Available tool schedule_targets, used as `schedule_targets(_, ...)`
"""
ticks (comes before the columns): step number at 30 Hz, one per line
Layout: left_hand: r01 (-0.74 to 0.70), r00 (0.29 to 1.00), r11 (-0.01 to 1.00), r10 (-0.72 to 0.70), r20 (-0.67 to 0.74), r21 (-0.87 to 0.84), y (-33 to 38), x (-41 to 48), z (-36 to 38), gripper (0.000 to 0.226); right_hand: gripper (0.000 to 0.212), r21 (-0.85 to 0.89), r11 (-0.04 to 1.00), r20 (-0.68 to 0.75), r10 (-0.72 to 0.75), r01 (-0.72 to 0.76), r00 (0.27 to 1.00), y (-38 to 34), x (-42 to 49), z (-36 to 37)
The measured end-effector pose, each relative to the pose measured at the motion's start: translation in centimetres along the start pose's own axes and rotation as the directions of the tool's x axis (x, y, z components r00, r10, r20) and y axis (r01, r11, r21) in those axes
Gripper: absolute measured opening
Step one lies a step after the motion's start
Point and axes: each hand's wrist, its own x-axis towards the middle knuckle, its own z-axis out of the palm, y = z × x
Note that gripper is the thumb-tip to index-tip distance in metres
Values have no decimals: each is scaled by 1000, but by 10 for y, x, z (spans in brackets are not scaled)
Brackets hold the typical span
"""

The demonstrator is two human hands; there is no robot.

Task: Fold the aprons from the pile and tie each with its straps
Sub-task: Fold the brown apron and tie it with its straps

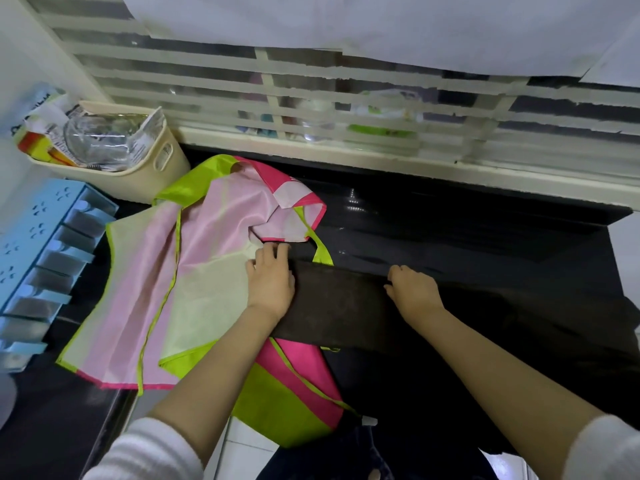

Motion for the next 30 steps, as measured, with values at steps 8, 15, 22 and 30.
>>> schedule_targets(8,460,888,719,-355,293,-521,-17,-39,5,53,23,30,999,-52,39,-37,998,2,-7,2)
schedule_targets(15,417,901,772,-281,331,-480,-19,-36,-9,24,18,119,992,-49,50,-43,998,2,-21,-3)
schedule_targets(22,139,988,887,-152,7,-441,-37,-35,-65,16,61,198,970,41,-152,141,987,-45,-74,29)
schedule_targets(30,129,970,909,-199,-140,-397,-47,-42,-119,18,66,118,924,221,-383,365,897,-92,-52,27)
